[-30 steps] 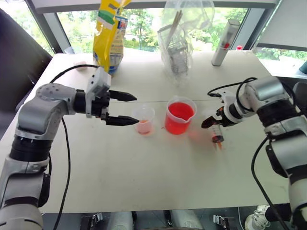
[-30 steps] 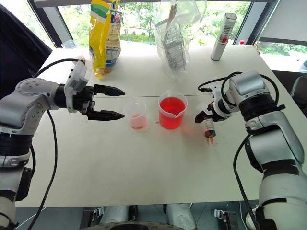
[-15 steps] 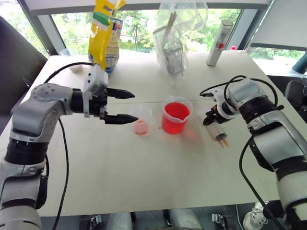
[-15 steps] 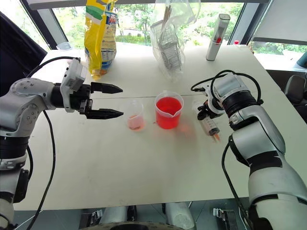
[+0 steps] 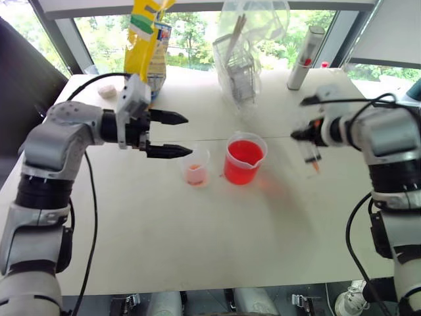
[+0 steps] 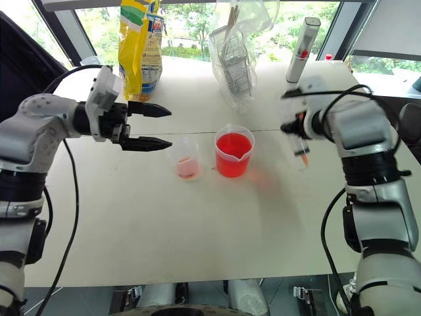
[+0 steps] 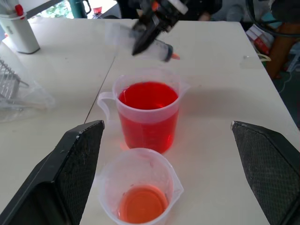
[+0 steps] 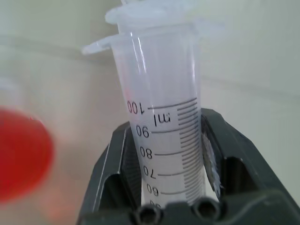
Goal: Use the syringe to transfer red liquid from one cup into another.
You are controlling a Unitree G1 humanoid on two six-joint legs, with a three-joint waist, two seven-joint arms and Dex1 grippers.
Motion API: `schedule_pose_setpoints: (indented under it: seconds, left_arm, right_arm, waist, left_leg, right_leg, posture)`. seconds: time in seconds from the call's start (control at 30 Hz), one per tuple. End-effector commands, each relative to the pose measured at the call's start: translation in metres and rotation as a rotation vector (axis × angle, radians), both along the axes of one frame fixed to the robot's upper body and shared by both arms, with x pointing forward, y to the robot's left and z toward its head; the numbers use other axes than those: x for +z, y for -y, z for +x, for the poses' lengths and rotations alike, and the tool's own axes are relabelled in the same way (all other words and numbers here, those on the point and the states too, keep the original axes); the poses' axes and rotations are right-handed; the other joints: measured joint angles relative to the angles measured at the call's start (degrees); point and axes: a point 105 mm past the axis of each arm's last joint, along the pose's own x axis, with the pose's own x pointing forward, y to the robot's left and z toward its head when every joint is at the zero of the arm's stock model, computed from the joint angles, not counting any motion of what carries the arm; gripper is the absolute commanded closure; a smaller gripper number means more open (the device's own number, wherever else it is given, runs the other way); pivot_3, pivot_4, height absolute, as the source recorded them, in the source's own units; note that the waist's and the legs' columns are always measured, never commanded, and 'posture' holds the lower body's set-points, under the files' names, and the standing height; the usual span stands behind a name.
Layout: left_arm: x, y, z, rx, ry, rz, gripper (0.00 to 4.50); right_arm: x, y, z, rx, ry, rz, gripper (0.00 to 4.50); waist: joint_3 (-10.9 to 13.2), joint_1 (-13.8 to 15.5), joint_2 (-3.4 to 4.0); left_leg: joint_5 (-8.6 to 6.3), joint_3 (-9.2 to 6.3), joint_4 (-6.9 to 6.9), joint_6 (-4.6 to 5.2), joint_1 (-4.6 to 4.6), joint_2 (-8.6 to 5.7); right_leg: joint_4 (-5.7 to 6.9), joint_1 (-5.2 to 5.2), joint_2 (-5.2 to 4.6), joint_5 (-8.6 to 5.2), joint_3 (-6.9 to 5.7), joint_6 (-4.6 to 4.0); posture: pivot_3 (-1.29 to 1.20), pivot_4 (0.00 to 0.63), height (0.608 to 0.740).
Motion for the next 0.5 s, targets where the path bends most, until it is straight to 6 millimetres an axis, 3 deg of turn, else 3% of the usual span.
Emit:
schedule_pose_setpoints:
  seconds: [0.03, 0.13, 0.23, 0.37, 0.5]
  left_arm:
    - [0.018, 0.002, 0.001, -0.033, 0.046, -0.018, 0.0]
    - [0.023, 0.008, 0.005, -0.063, 0.057, -0.015, 0.0]
    - [0.026, 0.013, 0.007, -0.086, 0.066, -0.014, 0.0]
    - [0.028, 0.016, 0.008, -0.106, 0.073, -0.011, 0.0]
    - [0.031, 0.018, 0.009, -0.116, 0.082, -0.008, 0.0]
  right_arm:
    - [0.056, -0.018, -0.021, 0.087, 0.343, 0.023, 3.12]
    - [0.081, -0.044, -0.039, 0.186, 0.537, 0.088, 3.12]
    - [0.088, -0.066, -0.047, 0.268, 0.591, 0.23, 3.12]
    - [0.079, -0.093, -0.056, 0.386, 0.625, 0.357, 3.12]
    - [0.051, -0.102, -0.048, 0.373, 0.586, 0.427, 3.12]
  waist:
    - [0.0, -0.05, 0.0]
    - [0.0, -0.26, 0.01]
    - [-0.01, -0.43, 0.01]
    - [-0.01, -0.39, 0.01]
    - [-0.01, -0.4, 0.01]
  left_leg:
    - [0.0, 0.0, 0.0, 0.0, 0.02, 0.01]
    - [0.0, 0.01, 0.03, 0.0, 0.03, 0.02]
    - [0.01, 0.01, 0.04, -0.01, 0.05, 0.01]
    - [0.01, 0.01, 0.04, -0.01, 0.05, 0.01]
    - [0.01, 0.01, 0.04, -0.02, 0.01, 0.01]
  right_leg:
    - [0.0, 0.02, 0.02, 0.0, -0.03, 0.0]
    - [0.02, 0.05, 0.03, 0.0, -0.05, 0.0]
    - [0.02, 0.09, 0.01, 0.0, -0.01, 0.0]
    - [0.02, 0.09, -0.01, 0.0, -0.02, 0.0]
    - [0.0, 0.09, -0.02, 0.0, -0.02, -0.01]
  posture:
    - [0.0, 0.15, 0.739]
    - [0.0, 0.15, 0.739]
    - [0.0, 0.15, 0.739]
    - [0.0, 0.15, 0.739]
    - [0.0, 0.15, 0.739]
